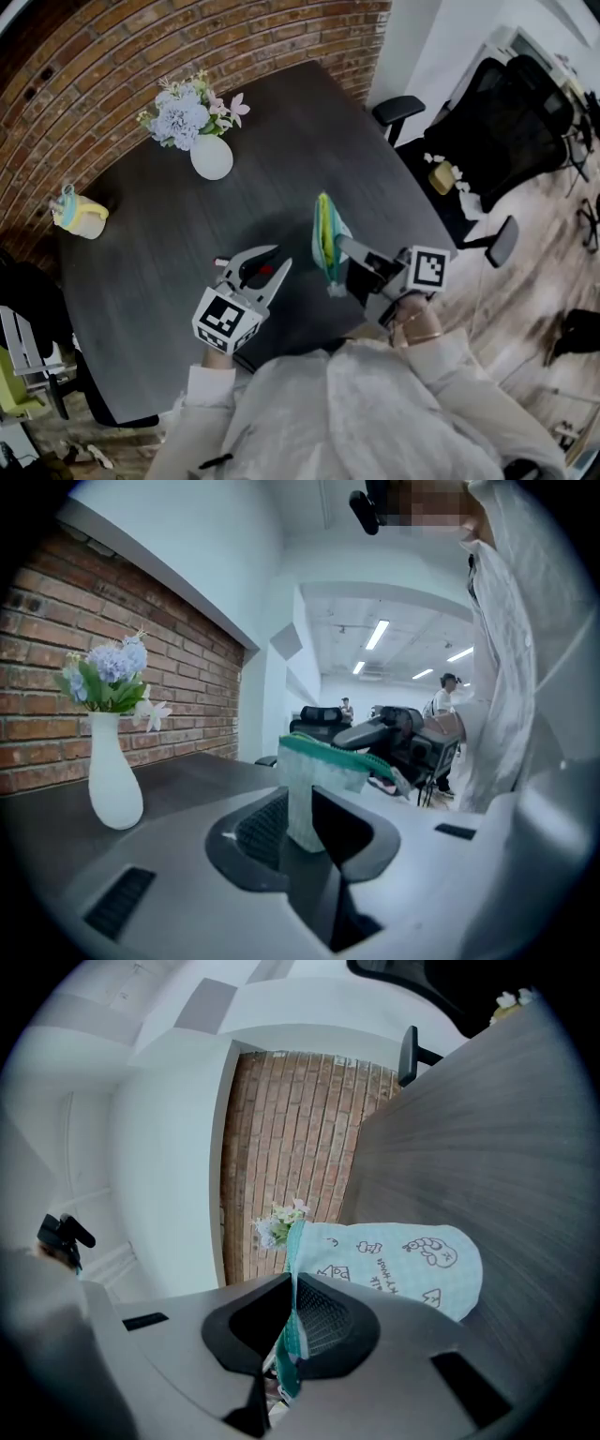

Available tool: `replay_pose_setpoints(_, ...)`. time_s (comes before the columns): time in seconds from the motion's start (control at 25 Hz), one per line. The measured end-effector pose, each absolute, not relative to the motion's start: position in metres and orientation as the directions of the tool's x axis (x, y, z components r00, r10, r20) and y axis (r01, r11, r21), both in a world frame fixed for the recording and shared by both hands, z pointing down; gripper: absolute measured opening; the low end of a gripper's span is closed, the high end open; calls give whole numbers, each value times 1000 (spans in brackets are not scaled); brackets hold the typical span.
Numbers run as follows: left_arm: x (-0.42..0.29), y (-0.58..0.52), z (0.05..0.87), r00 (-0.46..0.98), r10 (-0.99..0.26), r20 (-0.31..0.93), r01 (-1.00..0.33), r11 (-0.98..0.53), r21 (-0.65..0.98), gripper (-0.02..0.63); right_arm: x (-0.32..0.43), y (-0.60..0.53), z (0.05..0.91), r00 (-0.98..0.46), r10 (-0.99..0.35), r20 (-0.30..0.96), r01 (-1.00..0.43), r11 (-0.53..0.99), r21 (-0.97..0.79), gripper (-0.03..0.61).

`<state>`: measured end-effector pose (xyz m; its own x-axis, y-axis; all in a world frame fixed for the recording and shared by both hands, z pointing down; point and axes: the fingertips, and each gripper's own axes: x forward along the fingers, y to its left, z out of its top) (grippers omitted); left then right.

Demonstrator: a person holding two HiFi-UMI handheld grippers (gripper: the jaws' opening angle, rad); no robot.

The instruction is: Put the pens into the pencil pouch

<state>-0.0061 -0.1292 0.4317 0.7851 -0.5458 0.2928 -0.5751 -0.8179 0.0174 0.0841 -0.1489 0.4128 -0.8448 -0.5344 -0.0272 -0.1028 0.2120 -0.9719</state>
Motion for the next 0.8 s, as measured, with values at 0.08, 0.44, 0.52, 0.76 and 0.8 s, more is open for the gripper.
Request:
replay_pose_setpoints(0.08,-22,-126,442,759,-551,346,-586,-810,-6,61,85,-149,414,-842,-539,-24,-106,209,-972,21)
replay_pose_setpoints(0.44,-81,-124,518,530,-510,678,-531,-822,-204,66,84,-151,419,-829,-559,-16,-115,198,-974,21)
replay_pose_setpoints(0.52,-85,-124,528,515,-476,713,-488,-847,-212,80,83,-150,420,-827,-562,-8,-117,187,-975,21)
replay_pose_setpoints(0.76,-93,-120,559,409,-377,831,-311,-914,-261,110,83,-149,426,-821,-570,4,-120,167,-979,21)
replay_pose_setpoints(0.8,-94,-121,562,393,-365,844,-283,-921,-266,112,83,-150,427,-821,-572,4,-121,167,-979,21)
